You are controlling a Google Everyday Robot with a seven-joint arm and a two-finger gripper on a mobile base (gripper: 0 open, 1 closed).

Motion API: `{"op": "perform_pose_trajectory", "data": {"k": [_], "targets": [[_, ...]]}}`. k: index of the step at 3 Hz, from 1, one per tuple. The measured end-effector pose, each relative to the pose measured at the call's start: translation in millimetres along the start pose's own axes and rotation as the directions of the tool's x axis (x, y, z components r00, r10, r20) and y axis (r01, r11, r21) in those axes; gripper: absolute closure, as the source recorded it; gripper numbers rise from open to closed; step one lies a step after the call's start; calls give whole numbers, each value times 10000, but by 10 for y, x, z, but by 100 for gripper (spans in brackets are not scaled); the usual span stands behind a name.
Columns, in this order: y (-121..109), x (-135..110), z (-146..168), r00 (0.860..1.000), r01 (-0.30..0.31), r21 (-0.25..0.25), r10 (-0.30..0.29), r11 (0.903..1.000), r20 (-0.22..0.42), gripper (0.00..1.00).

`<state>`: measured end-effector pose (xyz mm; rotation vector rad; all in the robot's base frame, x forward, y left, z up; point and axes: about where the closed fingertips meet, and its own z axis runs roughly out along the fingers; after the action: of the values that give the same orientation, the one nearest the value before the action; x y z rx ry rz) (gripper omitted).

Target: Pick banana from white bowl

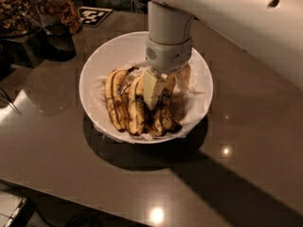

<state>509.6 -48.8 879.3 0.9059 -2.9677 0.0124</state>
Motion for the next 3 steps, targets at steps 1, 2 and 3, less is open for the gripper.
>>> {"op": "perform_pose_trajectory", "data": {"k": [1,2,3], "targets": [[-2,8,32,9998,199,-75,-199,9998,2,56],[-3,10,35,9998,219,-82,-219,9997,0,79],[-3,9,35,9998,221,-82,-221,9997,5,100]]}}
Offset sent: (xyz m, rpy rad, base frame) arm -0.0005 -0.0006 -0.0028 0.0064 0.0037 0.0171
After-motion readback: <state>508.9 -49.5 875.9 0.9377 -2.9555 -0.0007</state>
